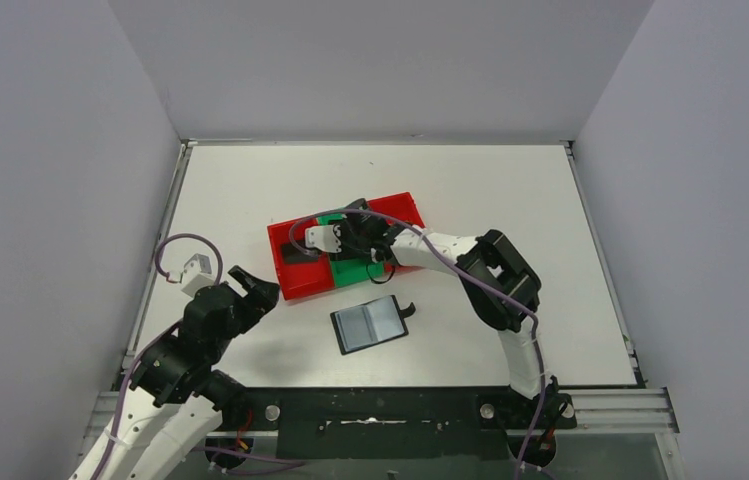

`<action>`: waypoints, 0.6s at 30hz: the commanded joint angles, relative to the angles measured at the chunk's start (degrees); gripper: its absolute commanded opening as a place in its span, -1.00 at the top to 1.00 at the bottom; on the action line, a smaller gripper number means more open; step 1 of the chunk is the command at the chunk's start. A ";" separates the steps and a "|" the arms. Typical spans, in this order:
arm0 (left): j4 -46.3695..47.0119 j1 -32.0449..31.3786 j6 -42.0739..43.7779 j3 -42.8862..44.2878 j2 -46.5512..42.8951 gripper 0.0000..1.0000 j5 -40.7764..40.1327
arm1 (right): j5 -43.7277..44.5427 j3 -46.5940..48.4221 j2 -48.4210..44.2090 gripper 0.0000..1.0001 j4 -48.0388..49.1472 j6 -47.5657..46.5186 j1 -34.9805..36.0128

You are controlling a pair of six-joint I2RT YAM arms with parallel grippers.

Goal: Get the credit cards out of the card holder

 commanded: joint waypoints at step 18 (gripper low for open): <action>-0.62 0.31 -3.63 1.88 1.76 -0.51 -2.47 | -6.09 3.18 -14.43 0.34 5.79 74.39 -1.59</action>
